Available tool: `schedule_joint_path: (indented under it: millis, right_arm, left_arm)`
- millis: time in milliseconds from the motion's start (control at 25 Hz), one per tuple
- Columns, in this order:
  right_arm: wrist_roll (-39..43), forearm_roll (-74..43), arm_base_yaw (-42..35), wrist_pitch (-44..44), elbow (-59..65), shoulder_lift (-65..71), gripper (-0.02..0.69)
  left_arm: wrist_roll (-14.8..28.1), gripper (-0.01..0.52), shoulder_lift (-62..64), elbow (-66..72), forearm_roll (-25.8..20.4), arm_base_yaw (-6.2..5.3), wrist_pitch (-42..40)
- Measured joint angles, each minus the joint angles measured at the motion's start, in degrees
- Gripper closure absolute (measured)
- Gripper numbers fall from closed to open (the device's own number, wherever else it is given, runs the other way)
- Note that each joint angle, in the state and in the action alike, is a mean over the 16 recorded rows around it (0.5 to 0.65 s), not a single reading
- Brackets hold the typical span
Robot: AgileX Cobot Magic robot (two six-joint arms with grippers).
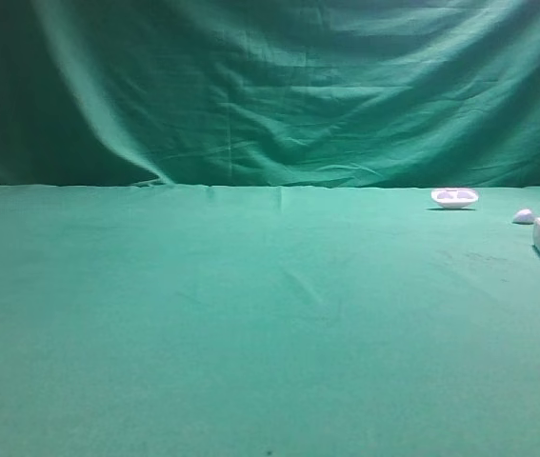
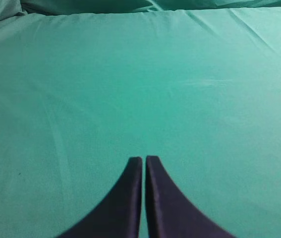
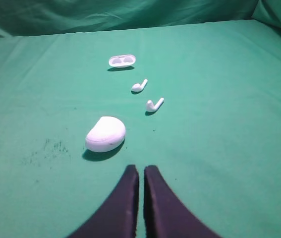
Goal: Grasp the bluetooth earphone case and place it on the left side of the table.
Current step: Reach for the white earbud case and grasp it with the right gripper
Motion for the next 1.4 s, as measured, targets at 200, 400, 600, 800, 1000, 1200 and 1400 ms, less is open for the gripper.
schedule_joint_path:
  millis: [200, 400, 600, 800, 1000, 1200, 1400]
  right_arm:
    - [0.00, 0.00, 0.00, 0.00, 0.00, 0.00, 0.665]
    - [0.00, 0.00, 0.00, 0.00, 0.00, 0.00, 0.665]
    - [0.00, -0.21, 0.00, -0.15, 0.00, 0.00, 0.665]
    - [0.17, -0.26, 0.00, -3.79, 0.01, 0.00, 0.665]
    - [0.54, 0.22, 0.00, -12.73, 0.02, 0.00, 0.665]
    - [0.88, 0.96, 0.00, -23.63, -0.29, 0.18, 0.665]
    - [1.43, 1.80, 0.00, -27.60, -4.15, 3.12, 0.665]
  left_arm:
    - [0.00, 0.514, 0.00, 0.00, 0.00, 0.00, 0.00]
    - [0.00, 0.514, 0.00, 0.00, 0.00, 0.00, 0.00]
    - [0.00, 0.514, 0.00, 0.00, 0.00, 0.00, 0.00]
    - [0.00, 0.514, 0.00, 0.00, 0.00, 0.00, 0.00]
    - [0.00, 0.514, 0.00, 0.00, 0.00, 0.00, 0.00]
    - [0.00, 0.514, 0.00, 0.00, 0.00, 0.00, 0.00]
    - [0.00, 0.514, 0.00, 0.00, 0.00, 0.00, 0.00]
